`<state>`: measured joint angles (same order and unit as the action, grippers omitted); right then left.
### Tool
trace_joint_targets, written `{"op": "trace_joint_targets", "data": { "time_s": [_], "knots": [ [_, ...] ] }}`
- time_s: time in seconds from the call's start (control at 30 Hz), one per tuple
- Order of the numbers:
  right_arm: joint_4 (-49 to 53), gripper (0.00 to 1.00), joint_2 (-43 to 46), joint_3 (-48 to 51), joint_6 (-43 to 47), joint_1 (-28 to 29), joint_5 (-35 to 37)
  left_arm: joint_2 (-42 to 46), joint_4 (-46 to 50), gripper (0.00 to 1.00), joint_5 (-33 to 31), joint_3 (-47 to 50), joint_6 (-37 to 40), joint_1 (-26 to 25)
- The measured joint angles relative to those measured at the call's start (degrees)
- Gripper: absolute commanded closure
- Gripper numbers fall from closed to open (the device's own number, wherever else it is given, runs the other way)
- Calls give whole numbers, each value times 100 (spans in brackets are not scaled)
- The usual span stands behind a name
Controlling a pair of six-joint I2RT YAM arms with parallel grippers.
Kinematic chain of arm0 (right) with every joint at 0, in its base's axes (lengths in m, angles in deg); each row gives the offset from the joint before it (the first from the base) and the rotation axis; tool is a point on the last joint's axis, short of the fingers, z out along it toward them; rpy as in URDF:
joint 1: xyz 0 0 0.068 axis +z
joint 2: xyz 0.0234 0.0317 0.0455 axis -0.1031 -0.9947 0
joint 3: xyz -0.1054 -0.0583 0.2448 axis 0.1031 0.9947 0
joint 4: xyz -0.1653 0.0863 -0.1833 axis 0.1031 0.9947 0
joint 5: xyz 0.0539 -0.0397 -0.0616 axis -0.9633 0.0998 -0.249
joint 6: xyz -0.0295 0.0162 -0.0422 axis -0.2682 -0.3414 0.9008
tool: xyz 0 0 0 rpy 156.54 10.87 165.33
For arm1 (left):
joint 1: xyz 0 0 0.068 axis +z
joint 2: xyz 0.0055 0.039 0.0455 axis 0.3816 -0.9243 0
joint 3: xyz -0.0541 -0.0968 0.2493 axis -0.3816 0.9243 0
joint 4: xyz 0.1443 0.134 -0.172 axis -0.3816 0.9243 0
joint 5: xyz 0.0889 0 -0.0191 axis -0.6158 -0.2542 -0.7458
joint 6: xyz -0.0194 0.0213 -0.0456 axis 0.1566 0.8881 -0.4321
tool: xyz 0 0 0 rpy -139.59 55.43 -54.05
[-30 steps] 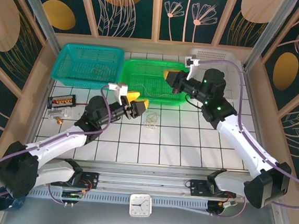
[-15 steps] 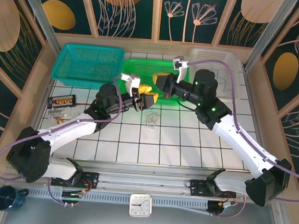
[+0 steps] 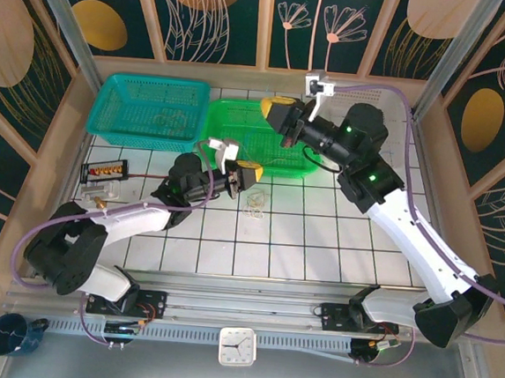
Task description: Untangle the cables
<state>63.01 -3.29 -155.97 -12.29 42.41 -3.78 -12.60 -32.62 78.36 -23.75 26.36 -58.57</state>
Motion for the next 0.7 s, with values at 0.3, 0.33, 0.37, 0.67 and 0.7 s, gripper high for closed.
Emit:
{"op": "trace_joint_targets", "data": {
  "time_s": [0.3, 0.33, 0.37, 0.67, 0.7],
  "knots": [
    [-282, 100, -2, -37, -435, -468, 2, -262, -599, 93, 122, 254, -315, 0],
    [-289, 100, -2, -37, -455, -531, 2, -262, -645, 94, 122, 273, -332, 0],
    [-289, 100, -2, -37, -476, -590, 2, -262, -686, 95, 122, 293, -350, 0],
    [-278, 100, 13, -22, -490, -1329, 334, -212, -916, 60, 96, 509, -487, 0],
    [-308, 100, 37, -9, -472, -1429, 437, -212, -879, 55, 79, 553, -496, 0]
  ]
}}
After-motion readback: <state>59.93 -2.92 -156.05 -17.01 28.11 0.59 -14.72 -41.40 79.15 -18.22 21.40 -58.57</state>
